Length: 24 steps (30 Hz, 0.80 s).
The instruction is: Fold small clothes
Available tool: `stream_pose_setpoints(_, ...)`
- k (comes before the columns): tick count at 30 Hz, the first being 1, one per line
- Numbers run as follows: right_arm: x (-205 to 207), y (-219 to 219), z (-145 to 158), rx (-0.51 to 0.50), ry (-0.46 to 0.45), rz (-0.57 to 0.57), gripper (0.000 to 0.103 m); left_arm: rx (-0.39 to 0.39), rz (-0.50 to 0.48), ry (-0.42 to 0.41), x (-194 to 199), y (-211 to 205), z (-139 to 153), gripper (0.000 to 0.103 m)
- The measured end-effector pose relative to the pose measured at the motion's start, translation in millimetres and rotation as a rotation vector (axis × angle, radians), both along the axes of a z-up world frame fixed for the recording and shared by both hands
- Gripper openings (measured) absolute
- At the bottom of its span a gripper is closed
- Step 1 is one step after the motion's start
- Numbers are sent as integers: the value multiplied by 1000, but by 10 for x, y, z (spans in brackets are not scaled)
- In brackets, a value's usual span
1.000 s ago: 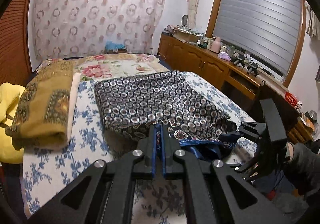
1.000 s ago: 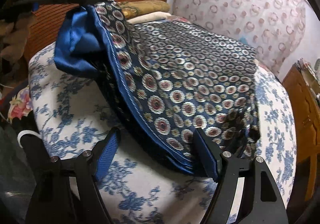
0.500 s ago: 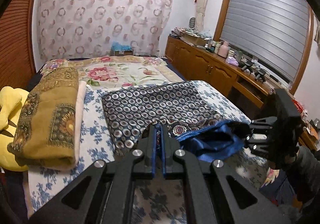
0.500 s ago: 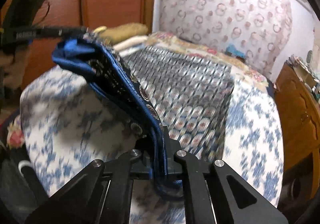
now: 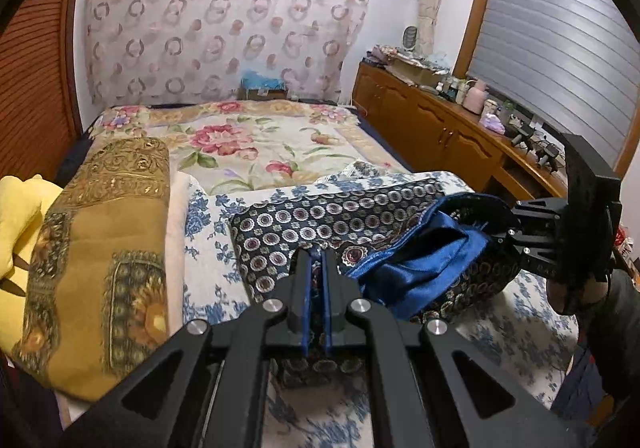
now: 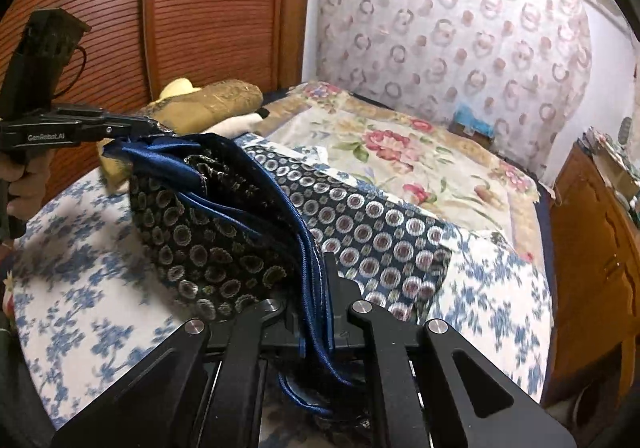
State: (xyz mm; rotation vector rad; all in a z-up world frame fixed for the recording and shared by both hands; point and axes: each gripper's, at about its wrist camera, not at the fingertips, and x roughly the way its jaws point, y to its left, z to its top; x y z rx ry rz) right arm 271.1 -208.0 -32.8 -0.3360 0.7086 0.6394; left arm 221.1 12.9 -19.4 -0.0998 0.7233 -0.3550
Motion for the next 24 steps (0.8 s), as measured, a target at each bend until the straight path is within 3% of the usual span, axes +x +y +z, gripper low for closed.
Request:
stream_pose_setpoints(4, 282, 69, -124, -15, 25, 9, 3, 1, -3, 30, 210, 50, -85, 7)
stream_pose_setpoints(8, 458, 125, -186, -19, 31, 14, 3, 19, 9, 34, 282, 88, -143, 36)
stream_pose_setpoints(15, 678, 212, -295, -56, 43, 17, 3, 33, 19, 25, 324, 124, -147, 41)
stream_pose_setpoints(24, 872, 257, -252, -38, 45, -28, 4, 49, 65, 140, 617, 110, -489, 42)
